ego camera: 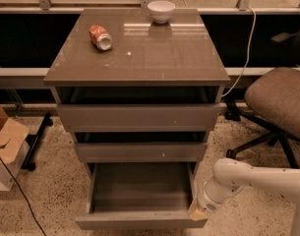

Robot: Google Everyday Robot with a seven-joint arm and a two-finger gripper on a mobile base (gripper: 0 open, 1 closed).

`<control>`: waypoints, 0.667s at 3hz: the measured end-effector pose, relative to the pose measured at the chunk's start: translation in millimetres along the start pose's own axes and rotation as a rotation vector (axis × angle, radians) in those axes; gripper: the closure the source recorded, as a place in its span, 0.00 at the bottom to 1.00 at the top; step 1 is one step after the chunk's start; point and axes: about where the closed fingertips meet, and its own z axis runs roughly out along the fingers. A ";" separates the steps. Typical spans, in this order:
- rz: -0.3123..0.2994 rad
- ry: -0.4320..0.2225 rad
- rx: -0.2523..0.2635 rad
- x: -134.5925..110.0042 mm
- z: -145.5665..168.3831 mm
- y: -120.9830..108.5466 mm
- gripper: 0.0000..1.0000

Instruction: Close bottom drawer

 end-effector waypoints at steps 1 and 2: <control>0.000 0.000 0.000 0.0 0.0 0.0 1.00; 0.000 0.017 0.031 5.0 4.8 -2.6 1.00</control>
Offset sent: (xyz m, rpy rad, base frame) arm 0.0030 -0.0096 -0.0137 -0.0662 -0.0642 -0.0192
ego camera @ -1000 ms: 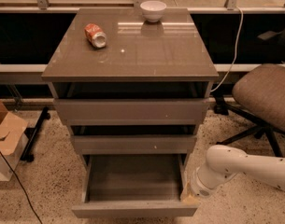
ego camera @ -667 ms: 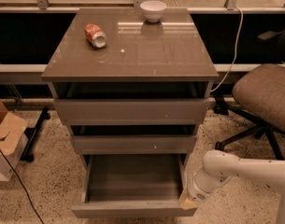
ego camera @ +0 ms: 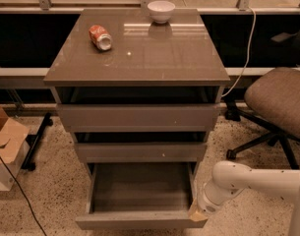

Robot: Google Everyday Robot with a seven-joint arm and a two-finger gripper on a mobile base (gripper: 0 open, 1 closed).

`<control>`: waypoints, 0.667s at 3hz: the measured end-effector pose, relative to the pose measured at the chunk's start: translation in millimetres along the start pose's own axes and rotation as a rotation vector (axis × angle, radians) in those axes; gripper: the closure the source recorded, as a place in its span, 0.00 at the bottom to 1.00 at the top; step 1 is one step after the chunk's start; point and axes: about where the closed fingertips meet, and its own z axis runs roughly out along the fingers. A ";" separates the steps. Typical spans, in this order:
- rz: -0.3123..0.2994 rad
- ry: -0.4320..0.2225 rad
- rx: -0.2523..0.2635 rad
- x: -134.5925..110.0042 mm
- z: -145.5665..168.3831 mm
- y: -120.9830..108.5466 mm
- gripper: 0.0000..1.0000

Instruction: Close bottom drawer

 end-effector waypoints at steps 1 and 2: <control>0.024 0.033 -0.009 18.9 23.0 -2.4 1.00; 0.040 0.048 -0.029 31.6 42.6 -2.7 1.00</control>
Offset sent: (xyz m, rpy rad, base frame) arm -0.0175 -0.0189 -0.0741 -0.0534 0.0792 -0.0236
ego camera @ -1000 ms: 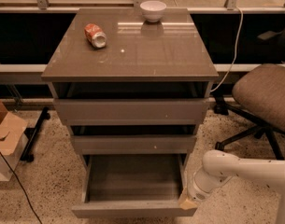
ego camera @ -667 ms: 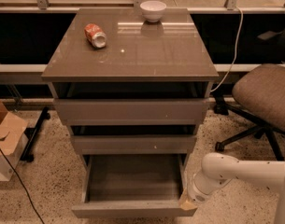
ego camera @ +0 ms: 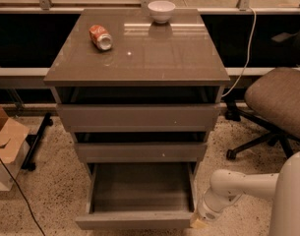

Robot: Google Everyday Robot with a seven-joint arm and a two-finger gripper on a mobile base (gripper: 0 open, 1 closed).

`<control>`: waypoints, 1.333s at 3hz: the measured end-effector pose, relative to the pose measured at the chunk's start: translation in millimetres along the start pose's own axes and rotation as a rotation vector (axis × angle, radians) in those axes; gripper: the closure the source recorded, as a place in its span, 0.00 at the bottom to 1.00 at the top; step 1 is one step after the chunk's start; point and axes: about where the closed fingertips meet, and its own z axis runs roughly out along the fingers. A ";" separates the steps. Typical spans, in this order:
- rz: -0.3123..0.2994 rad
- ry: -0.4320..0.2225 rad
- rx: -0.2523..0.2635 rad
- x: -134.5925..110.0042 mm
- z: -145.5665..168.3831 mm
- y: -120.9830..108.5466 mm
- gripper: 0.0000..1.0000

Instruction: Close bottom drawer

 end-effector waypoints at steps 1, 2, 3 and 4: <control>-0.015 -0.014 -0.046 8.7 48.7 -9.2 1.00; -0.017 -0.017 -0.042 8.8 52.2 -11.2 1.00; -0.023 -0.031 -0.029 9.1 64.9 -18.7 1.00; -0.030 -0.060 -0.007 11.5 79.5 -29.5 1.00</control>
Offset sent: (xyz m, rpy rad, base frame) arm 0.0006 0.0050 -0.0509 0.0312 0.0269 0.0217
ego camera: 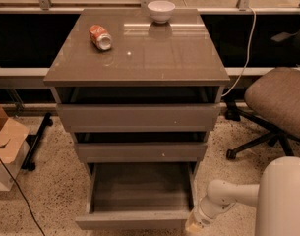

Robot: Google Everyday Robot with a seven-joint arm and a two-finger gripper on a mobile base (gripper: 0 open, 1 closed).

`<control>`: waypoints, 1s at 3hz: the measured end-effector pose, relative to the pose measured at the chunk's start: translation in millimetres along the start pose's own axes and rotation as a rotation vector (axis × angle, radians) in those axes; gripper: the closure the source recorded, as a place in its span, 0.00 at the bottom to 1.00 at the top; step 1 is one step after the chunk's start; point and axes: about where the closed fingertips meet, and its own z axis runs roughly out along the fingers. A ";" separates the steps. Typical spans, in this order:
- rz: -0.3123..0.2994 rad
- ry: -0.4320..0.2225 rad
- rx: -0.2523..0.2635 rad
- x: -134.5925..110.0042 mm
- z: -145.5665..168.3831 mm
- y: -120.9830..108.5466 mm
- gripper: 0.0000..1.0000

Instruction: Close bottom drawer

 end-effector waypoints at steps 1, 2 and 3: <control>0.006 -0.034 0.004 6.5 14.5 -13.3 1.00; 0.013 -0.072 0.005 10.9 29.2 -32.4 1.00; 0.006 -0.090 0.002 10.4 39.0 -49.2 1.00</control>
Offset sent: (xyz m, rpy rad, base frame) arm 0.0519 -0.0147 -0.0625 0.1031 -0.0460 -0.0639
